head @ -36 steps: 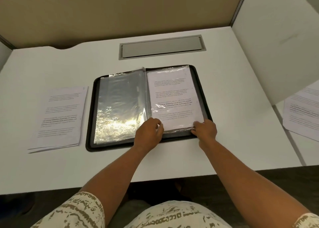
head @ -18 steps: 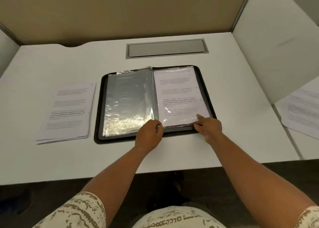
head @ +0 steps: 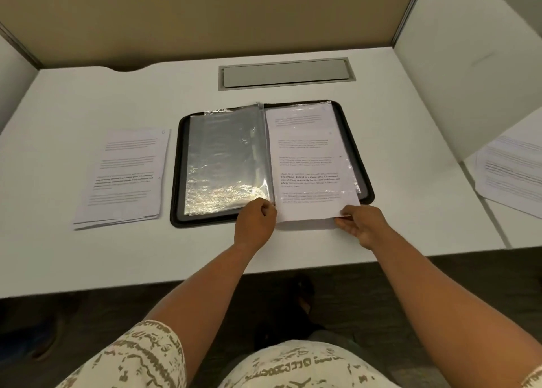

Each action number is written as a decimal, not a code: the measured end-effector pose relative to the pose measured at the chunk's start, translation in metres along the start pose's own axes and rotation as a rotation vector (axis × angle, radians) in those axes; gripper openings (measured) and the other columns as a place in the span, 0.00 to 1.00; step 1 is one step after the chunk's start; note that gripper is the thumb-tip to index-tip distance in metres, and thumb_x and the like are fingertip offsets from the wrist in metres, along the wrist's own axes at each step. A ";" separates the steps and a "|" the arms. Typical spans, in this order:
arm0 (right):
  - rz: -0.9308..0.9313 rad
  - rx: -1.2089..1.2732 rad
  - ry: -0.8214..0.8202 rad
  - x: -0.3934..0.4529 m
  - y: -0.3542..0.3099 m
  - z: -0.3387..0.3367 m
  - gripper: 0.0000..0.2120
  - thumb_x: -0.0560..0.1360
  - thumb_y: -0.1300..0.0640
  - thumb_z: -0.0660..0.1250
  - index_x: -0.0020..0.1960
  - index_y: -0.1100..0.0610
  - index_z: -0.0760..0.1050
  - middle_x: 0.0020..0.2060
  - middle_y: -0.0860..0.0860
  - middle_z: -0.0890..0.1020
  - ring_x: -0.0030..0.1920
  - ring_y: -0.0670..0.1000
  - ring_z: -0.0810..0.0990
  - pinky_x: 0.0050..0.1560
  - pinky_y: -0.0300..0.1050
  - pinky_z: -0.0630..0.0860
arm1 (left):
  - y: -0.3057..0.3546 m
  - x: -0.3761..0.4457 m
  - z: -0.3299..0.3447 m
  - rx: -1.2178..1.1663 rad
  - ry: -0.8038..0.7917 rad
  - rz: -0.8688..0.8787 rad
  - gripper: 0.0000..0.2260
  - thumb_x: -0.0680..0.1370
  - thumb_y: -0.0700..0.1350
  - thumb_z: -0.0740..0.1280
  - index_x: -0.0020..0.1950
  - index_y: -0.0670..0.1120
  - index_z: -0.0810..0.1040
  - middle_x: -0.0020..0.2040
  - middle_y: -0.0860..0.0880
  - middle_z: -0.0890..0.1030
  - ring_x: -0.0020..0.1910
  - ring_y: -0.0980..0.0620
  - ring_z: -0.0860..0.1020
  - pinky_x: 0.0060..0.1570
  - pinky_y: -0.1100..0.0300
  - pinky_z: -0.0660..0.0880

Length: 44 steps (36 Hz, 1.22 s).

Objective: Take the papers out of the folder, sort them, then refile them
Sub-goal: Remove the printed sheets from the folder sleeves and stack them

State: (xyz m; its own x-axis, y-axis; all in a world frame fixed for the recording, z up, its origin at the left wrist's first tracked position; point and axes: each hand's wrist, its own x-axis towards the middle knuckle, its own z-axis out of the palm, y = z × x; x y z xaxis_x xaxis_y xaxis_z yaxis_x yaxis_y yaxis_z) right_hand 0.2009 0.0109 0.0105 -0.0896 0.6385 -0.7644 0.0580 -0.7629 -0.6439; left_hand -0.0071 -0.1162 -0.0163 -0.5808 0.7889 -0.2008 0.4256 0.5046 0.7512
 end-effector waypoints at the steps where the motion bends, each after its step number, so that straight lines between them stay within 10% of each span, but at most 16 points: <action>1: 0.022 0.015 -0.023 -0.004 0.003 -0.004 0.11 0.76 0.72 0.67 0.56 0.64 0.77 0.51 0.61 0.83 0.47 0.57 0.85 0.39 0.44 0.85 | 0.000 -0.001 0.000 -0.036 0.001 -0.043 0.06 0.81 0.47 0.62 0.47 0.48 0.77 0.42 0.54 0.79 0.40 0.58 0.76 0.37 0.64 0.70; 15: 0.133 0.079 -0.177 -0.064 0.036 -0.043 0.13 0.76 0.73 0.66 0.60 0.66 0.74 0.57 0.65 0.81 0.54 0.62 0.83 0.47 0.51 0.85 | 0.008 -0.021 0.000 -0.490 -0.176 -0.483 0.09 0.81 0.53 0.64 0.48 0.48 0.77 0.49 0.45 0.83 0.44 0.48 0.81 0.51 0.51 0.79; 24: 0.171 -0.107 -0.232 -0.086 0.046 -0.068 0.18 0.76 0.70 0.67 0.65 0.61 0.73 0.59 0.64 0.81 0.52 0.58 0.85 0.42 0.44 0.84 | 0.006 -0.055 0.002 -0.579 -0.239 -0.541 0.06 0.80 0.48 0.68 0.51 0.47 0.79 0.51 0.45 0.84 0.50 0.47 0.82 0.55 0.52 0.80; 38: 0.093 -0.229 -0.249 -0.086 0.033 -0.092 0.12 0.78 0.62 0.68 0.60 0.61 0.75 0.58 0.63 0.82 0.59 0.62 0.82 0.63 0.59 0.78 | 0.001 -0.114 -0.010 -0.597 -0.318 -0.538 0.09 0.79 0.42 0.65 0.58 0.42 0.78 0.53 0.43 0.83 0.51 0.45 0.82 0.46 0.54 0.78; 44: 0.067 -0.274 -0.276 -0.080 0.043 -0.097 0.15 0.78 0.63 0.69 0.64 0.60 0.75 0.56 0.61 0.83 0.58 0.60 0.83 0.57 0.55 0.81 | -0.005 -0.147 -0.009 -0.602 -0.439 -0.549 0.13 0.78 0.43 0.64 0.63 0.46 0.76 0.57 0.42 0.82 0.57 0.42 0.81 0.59 0.46 0.77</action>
State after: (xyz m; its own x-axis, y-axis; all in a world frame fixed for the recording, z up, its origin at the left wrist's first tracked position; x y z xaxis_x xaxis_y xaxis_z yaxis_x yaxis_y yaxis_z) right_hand 0.3067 -0.0627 0.0412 -0.3380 0.5084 -0.7920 0.3326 -0.7227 -0.6059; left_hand 0.0694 -0.2376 0.0152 -0.2272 0.6176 -0.7530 -0.3351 0.6764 0.6558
